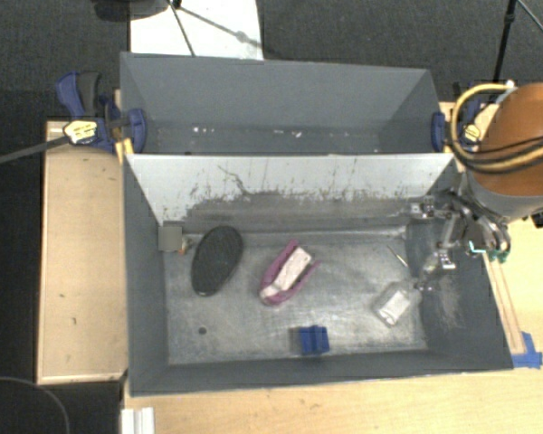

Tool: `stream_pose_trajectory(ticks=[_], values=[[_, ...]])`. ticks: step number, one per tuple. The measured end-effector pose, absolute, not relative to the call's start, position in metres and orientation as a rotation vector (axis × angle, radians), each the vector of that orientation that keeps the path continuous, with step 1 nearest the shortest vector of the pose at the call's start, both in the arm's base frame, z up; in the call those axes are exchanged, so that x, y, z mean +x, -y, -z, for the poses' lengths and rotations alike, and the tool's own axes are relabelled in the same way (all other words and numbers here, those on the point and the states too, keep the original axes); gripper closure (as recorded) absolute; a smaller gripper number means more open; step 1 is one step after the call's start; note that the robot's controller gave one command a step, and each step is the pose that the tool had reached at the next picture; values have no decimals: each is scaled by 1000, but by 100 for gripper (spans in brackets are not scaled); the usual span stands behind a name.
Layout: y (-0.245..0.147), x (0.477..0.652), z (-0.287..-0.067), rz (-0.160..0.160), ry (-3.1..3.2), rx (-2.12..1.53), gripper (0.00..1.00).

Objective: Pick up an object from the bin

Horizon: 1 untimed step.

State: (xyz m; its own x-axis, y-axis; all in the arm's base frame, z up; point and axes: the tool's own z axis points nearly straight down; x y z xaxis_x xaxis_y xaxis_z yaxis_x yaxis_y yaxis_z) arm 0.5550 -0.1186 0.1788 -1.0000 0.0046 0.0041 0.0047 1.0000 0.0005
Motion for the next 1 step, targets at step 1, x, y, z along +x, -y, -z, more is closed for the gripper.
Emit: stream_pose_trajectory(ticks=[1], values=[[142,496,-119,2,3093,533,0]])
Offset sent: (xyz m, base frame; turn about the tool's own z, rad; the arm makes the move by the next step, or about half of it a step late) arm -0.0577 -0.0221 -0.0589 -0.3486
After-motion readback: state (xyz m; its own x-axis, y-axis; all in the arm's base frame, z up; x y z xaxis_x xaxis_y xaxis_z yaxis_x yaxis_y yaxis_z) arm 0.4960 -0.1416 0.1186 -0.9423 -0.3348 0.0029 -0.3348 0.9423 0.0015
